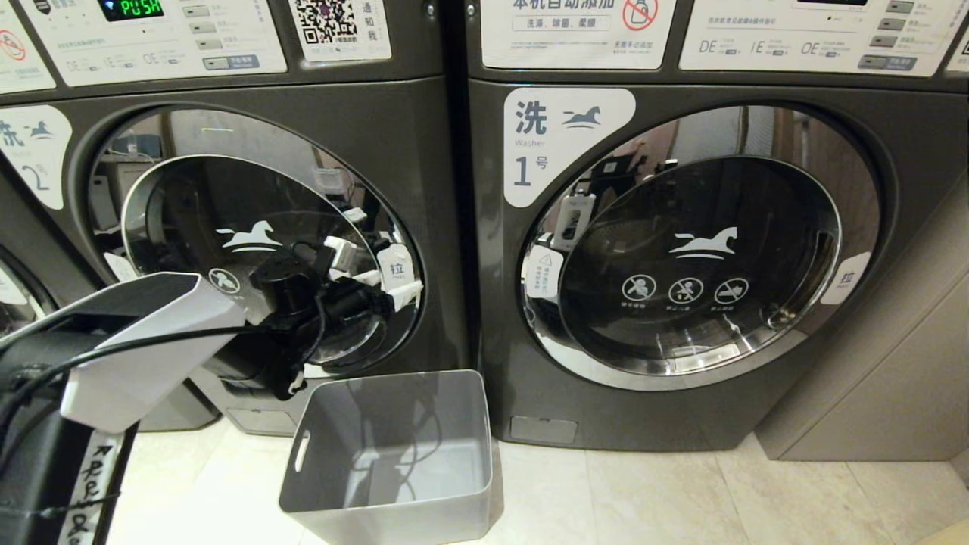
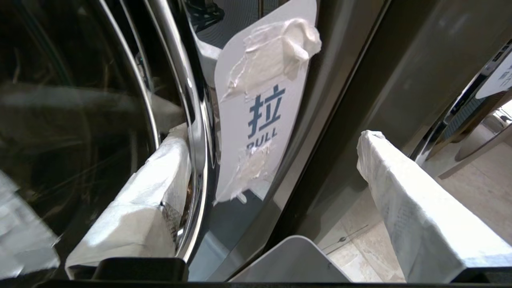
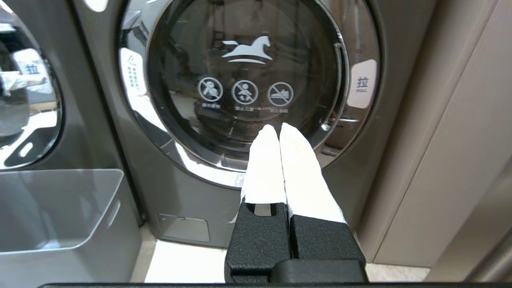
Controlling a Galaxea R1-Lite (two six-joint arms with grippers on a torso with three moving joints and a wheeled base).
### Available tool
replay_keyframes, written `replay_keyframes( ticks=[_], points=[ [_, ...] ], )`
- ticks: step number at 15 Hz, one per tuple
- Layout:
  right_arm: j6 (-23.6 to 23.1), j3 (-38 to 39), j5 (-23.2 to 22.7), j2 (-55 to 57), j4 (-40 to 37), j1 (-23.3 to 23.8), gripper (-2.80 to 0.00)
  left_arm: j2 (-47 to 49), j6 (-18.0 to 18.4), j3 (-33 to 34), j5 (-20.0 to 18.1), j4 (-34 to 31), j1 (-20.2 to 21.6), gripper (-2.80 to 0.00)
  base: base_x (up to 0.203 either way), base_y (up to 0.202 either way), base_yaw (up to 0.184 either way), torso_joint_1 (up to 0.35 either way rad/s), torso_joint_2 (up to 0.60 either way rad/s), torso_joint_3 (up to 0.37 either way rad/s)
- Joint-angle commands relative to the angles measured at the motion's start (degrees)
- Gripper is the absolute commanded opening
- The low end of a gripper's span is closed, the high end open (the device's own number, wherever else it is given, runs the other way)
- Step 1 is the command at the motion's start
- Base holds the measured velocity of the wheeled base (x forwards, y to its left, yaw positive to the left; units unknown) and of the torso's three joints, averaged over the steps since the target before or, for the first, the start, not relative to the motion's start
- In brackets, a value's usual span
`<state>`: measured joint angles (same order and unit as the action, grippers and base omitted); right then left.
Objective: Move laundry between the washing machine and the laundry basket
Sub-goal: Open the lid of the washing machine
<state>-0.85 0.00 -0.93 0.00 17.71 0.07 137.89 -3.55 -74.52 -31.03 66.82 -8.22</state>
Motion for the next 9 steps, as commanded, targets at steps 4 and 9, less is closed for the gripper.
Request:
replay_keyframes(
  ticks=[4, 9],
  points=[
    [0.0, 2.3, 0.0, 0.1, 0.1, -0.1, -2.8, 2.4, -1.0, -2.4, -0.4, 0.3, -2.0, 0.0, 0.0, 0.0, 0.0, 0.0, 0.0, 0.0],
    [0.0, 2.3, 0.0, 0.1, 0.1, -0.1, -2.8, 2.6, -2.1, -2.0, -0.2, 1.0, -2.1, 0.0, 0.0, 0.0, 0.0, 0.0, 0.0, 0.0]
  ],
)
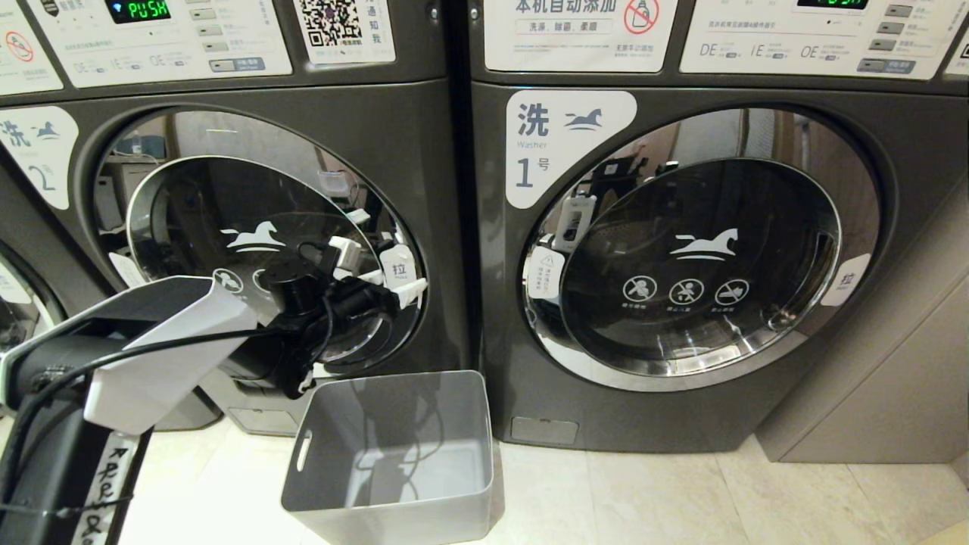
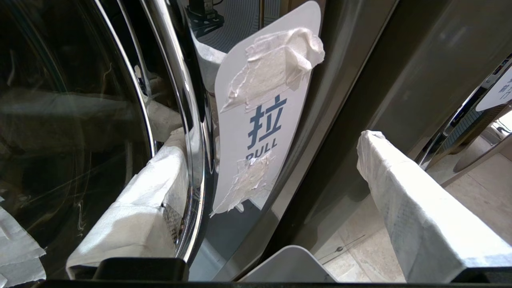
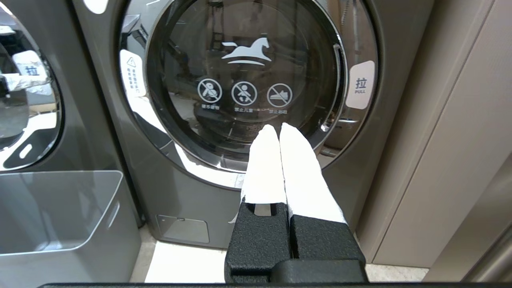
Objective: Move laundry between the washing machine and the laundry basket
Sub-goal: Open the lid of the washing machine
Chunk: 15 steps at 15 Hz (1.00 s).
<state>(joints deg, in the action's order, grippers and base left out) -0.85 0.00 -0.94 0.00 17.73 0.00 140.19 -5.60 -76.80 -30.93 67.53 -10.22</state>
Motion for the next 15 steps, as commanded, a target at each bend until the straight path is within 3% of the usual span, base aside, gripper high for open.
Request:
replay_keyframes(
  ticks=[1, 2, 7, 15],
  points=[
    [0.0, 2.3, 0.0, 0.1, 0.1, 0.0, -2.8, 0.3, 0.0, 0.5, -0.3, 0.4, -0.1, 0.0, 0.0, 0.0, 0.0, 0.0, 0.0, 0.0],
    [0.0, 2.3, 0.0, 0.1, 0.1, 0.0, -2.8, 0.3, -0.1, 0.6, -0.4, 0.4, -0.1, -2.8, 0.0, 0.0, 0.0, 0.0, 0.0, 0.0],
    [0.0, 2.3, 0.0, 0.1, 0.1, 0.0, -2.8, 0.1, -0.4, 0.7, -0.9, 0.4, -0.3, -2.8, 0.0, 0.0, 0.0, 0.0, 0.0, 0.0],
    [0.0, 2.3, 0.0, 0.1, 0.1, 0.0, -2.8, -1.3, -0.4, 4.9, -9.7, 2.3, -0.2, -2.8, 0.0, 0.0, 0.0, 0.0, 0.0, 0.0]
  ],
)
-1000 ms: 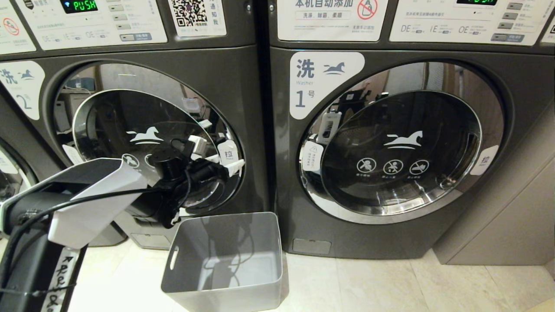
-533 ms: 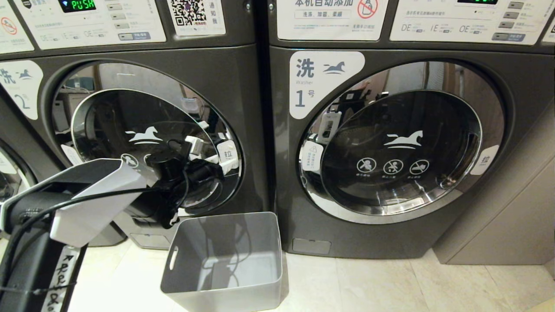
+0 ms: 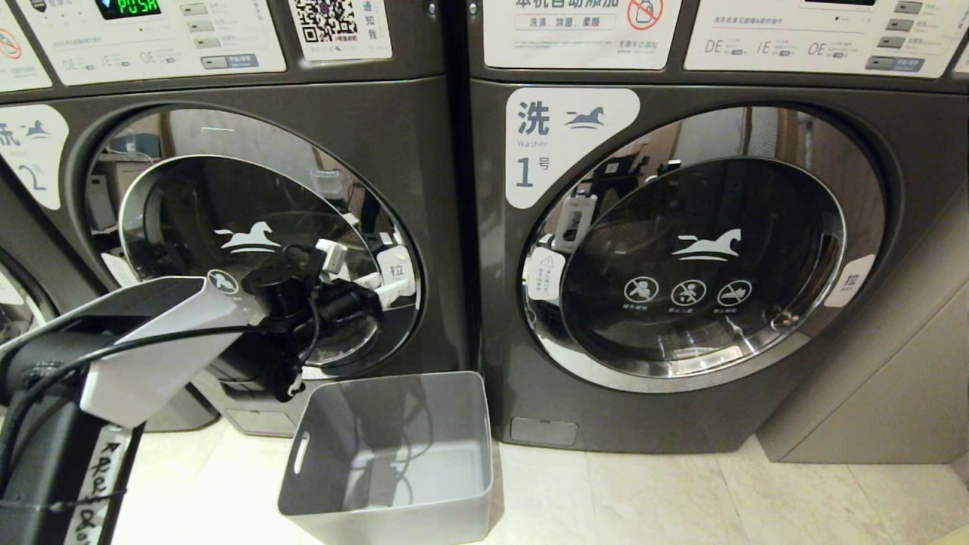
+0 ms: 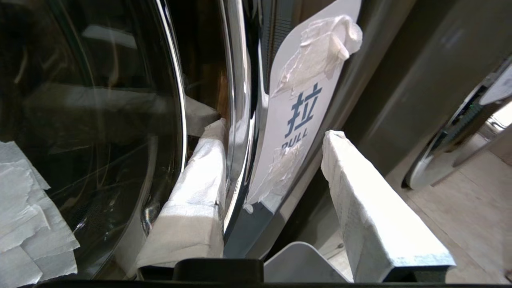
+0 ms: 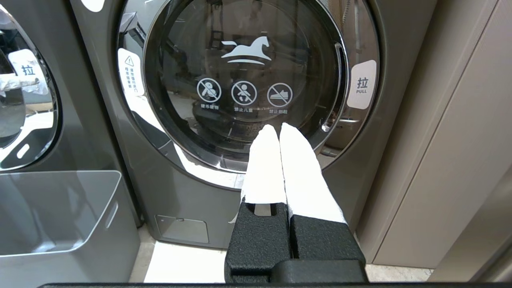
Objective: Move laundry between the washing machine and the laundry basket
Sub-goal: Open the lid of the washing machine
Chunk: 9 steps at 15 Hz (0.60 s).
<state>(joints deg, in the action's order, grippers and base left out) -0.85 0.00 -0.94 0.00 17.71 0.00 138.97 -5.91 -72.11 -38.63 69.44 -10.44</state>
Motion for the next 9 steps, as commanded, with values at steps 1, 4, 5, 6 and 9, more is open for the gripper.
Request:
replay_keyframes(
  ticks=[1, 4, 5, 6, 9],
  points=[
    [0.0, 2.3, 0.0, 0.1, 0.1, 0.0, -2.8, 0.0, -0.1, 0.1, -3.0, 0.3, 0.0, -2.8, 0.0, 0.0, 0.0, 0.0, 0.0, 0.0],
    [0.0, 2.3, 0.0, 0.1, 0.1, 0.0, -2.8, 0.1, 0.0, 0.1, -4.5, 0.9, -0.7, -2.8, 0.0, 0.0, 0.0, 0.0, 0.0, 0.0],
    [0.0, 2.3, 0.0, 0.1, 0.1, 0.0, -2.8, 0.2, -0.1, 0.1, -4.8, 1.3, -1.0, -2.8, 0.0, 0.0, 0.0, 0.0, 0.0, 0.0],
    [0.0, 2.3, 0.0, 0.1, 0.1, 0.0, -2.8, 0.4, -0.1, 0.1, -6.4, 1.5, -1.2, -2.8, 0.0, 0.0, 0.0, 0.0, 0.0, 0.0],
    [0.0, 2.3, 0.0, 0.1, 0.1, 0.0, -2.8, 0.5, -0.1, 0.1, -8.7, 1.5, -1.6, -2.8, 0.0, 0.0, 0.0, 0.0, 0.0, 0.0]
  ],
)
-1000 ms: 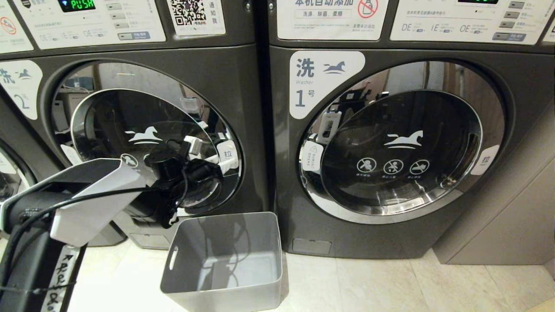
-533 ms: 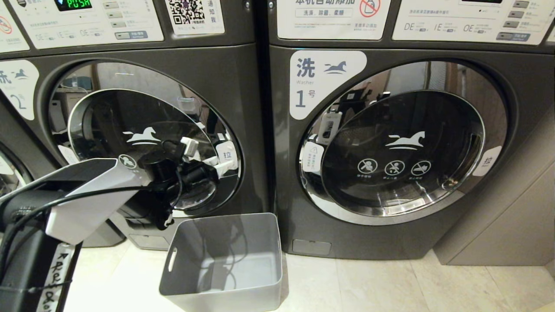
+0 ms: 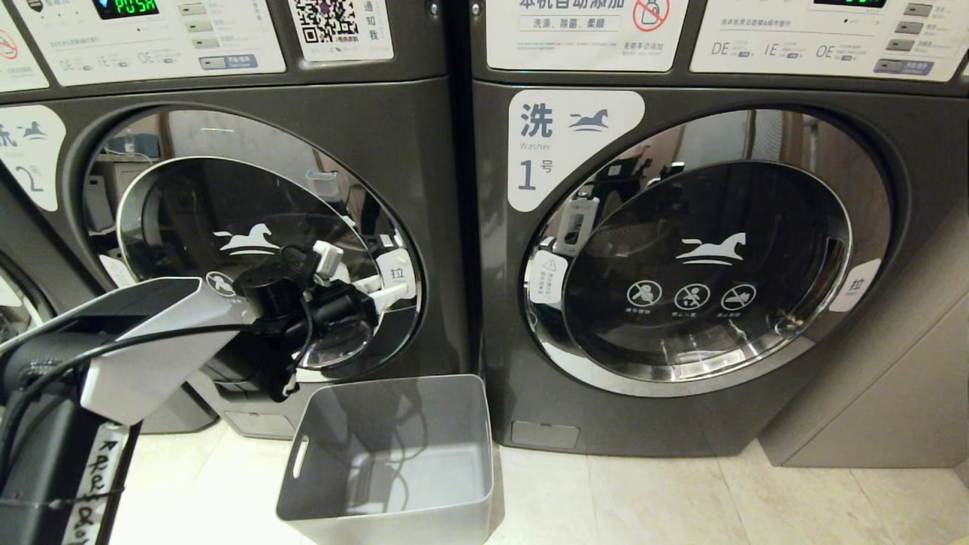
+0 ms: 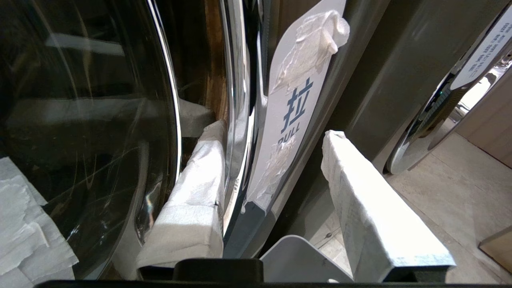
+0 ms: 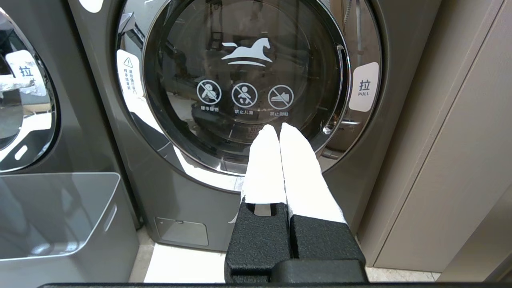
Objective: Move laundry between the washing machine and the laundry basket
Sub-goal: Open the lid of the washing machine
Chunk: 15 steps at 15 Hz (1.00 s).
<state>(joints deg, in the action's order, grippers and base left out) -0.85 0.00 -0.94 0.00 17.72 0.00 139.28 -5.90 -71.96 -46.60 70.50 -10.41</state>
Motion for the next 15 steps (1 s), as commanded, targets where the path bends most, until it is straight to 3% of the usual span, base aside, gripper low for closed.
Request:
replay_keyframes(
  ticks=[1, 10, 12, 15],
  points=[
    [0.0, 2.3, 0.0, 0.1, 0.1, 0.0, -2.8, 0.2, -0.1, 0.0, -1.1, 0.6, -1.8, -2.8, 0.0, 0.0, 0.0, 0.0, 0.0, 0.0],
    [0.0, 2.3, 0.0, 0.1, 0.1, 0.0, -2.8, -0.5, -0.3, 3.3, -7.2, 3.9, -2.0, -2.8, 0.0, 0.0, 0.0, 0.0, 0.0, 0.0],
    [0.0, 2.3, 0.0, 0.1, 0.1, 0.0, -2.8, -1.1, -1.1, 4.1, -10.2, 4.4, -1.9, -2.8, 0.0, 0.0, 0.0, 0.0, 0.0, 0.0],
    [0.0, 2.3, 0.0, 0.1, 0.1, 0.0, -2.8, -1.3, -1.1, 4.1, -10.2, 4.5, -1.8, -2.8, 0.0, 0.0, 0.0, 0.0, 0.0, 0.0]
  ],
)
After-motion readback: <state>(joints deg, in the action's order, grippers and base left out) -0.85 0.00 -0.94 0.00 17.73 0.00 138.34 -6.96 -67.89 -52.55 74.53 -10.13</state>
